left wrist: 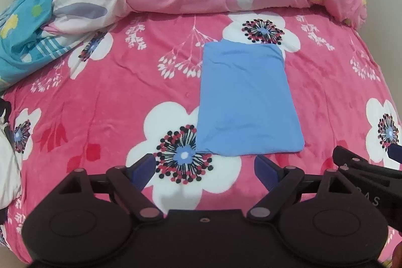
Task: Fold clothes
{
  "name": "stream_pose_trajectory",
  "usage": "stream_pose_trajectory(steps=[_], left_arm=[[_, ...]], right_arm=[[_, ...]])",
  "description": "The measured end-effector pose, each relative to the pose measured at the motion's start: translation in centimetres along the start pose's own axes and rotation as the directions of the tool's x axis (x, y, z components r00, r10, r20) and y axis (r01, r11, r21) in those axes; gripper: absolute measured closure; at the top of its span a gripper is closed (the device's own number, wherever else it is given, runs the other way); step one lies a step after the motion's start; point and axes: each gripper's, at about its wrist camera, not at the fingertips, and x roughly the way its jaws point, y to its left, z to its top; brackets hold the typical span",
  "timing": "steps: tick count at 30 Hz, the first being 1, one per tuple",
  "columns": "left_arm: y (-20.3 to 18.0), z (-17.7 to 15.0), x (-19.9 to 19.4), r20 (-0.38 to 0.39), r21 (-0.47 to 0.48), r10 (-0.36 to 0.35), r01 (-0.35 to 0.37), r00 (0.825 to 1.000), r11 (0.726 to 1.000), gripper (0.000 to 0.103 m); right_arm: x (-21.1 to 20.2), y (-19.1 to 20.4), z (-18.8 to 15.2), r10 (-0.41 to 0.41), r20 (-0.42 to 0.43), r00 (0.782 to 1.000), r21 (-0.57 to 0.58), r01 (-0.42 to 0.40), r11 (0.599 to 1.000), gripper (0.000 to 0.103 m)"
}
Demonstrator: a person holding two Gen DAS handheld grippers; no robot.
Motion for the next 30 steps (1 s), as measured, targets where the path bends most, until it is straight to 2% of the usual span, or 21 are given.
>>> stream_pose_trajectory(steps=[30], left_arm=[[-1.2, -0.1, 0.3, -0.01, -0.006, 0.026, -0.026, 1.0, 1.0, 0.019]], right_arm=[[0.8, -1.0, 0.0, 0.014, -0.012, 1.0, 0.022, -0.014, 1.0, 0.014]])
